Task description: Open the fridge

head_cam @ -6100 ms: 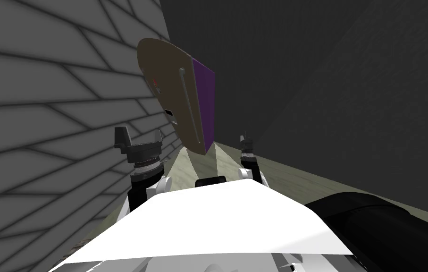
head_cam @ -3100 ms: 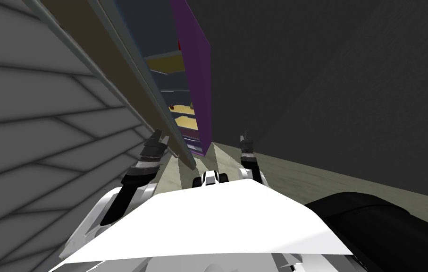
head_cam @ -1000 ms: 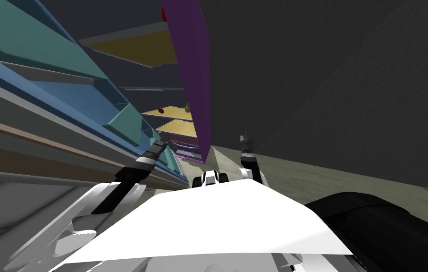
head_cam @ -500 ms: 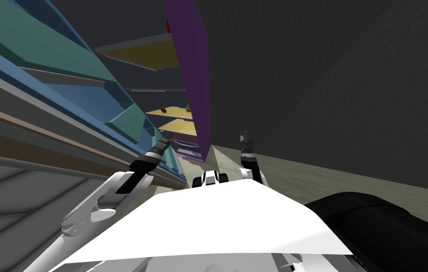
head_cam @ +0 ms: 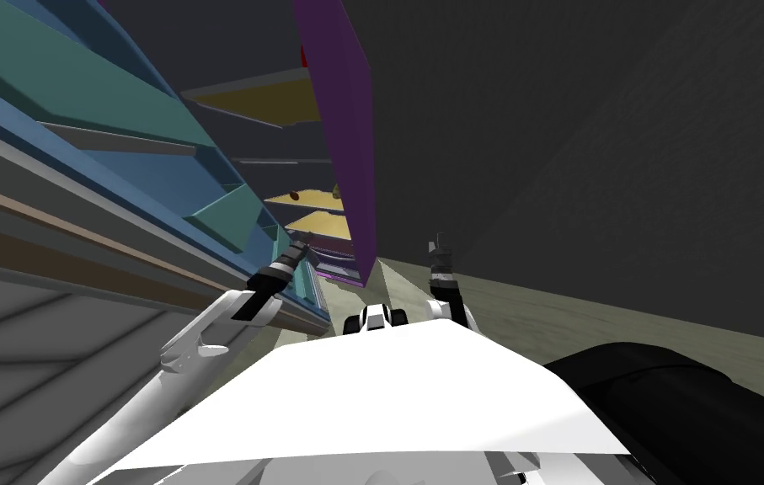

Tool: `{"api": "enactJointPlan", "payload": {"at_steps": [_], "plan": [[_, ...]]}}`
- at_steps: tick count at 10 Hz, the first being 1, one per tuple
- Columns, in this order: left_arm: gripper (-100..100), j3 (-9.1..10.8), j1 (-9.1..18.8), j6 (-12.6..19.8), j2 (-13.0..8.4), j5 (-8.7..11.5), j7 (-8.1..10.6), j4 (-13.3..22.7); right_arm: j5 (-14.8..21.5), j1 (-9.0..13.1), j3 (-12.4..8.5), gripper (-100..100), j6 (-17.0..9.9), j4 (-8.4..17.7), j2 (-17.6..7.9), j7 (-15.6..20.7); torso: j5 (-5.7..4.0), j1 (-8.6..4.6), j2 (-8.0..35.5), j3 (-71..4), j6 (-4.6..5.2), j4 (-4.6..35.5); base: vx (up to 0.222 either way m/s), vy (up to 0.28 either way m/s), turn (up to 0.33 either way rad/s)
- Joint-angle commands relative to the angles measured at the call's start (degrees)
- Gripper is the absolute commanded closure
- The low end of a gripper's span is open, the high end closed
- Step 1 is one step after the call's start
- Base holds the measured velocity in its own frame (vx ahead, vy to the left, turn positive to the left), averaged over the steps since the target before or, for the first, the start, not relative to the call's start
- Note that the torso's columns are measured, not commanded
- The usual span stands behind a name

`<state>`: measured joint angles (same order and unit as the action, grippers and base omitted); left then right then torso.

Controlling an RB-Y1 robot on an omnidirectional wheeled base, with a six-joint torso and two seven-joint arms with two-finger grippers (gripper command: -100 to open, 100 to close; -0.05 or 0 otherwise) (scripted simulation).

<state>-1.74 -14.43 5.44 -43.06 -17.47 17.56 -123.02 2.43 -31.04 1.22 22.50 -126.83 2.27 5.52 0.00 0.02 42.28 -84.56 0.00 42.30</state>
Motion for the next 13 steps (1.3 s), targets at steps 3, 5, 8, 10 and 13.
{"api": "enactJointPlan", "payload": {"at_steps": [3, 5, 8, 10, 13], "plan": [[-100, -2.68, 5.9, -2.2, -0.2, -1.0, 2.11, 7.0, 0.0, 0.0, 0.0, 0, 0.0, 0.0, 0.0, 0.0, 0.00, -0.04, 0.1, 0.0, -0.01, 0.0, -0.056, -0.015, 0.036], [-100, -2.68, 9.2, -2.2, -0.2, -1.0, 2.11, 10.6, 0.0, 0.0, 0.0, 0, 0.0, 0.0, 0.0, 0.0, -0.02, -0.07, 0.0, 0.0, 0.01, 0.0, -0.029, -0.019, -0.007], [-100, -5.23, 13.7, -4.3, -0.6, -2.0, 4.21, 15.8, 0.0, 0.0, 0.0, 0, 0.0, 0.0, 0.0, 0.0, 0.00, -0.06, 0.1, 0.0, -0.01, 0.0, -0.052, -0.025, 0.040], [-100, -5.23, 16.2, -4.3, -0.6, -2.0, 4.21, 19.2, 0.0, 0.0, 0.0, 0, 0.0, 0.0, 0.0, 0.0, -0.01, 0.00, 0.1, 0.0, 0.00, 0.0, -0.041, -0.007, -0.011], [-100, -7.79, 22.1, -6.4, -0.9, -2.9, 6.32, 25.3, 0.0, 0.0, 0.0, 0, 0.0, 0.0, 0.0, 0.0, -0.01, -0.06, 0.1, 0.1, -0.01, 0.0, -0.082, -0.020, 0.036]]}}
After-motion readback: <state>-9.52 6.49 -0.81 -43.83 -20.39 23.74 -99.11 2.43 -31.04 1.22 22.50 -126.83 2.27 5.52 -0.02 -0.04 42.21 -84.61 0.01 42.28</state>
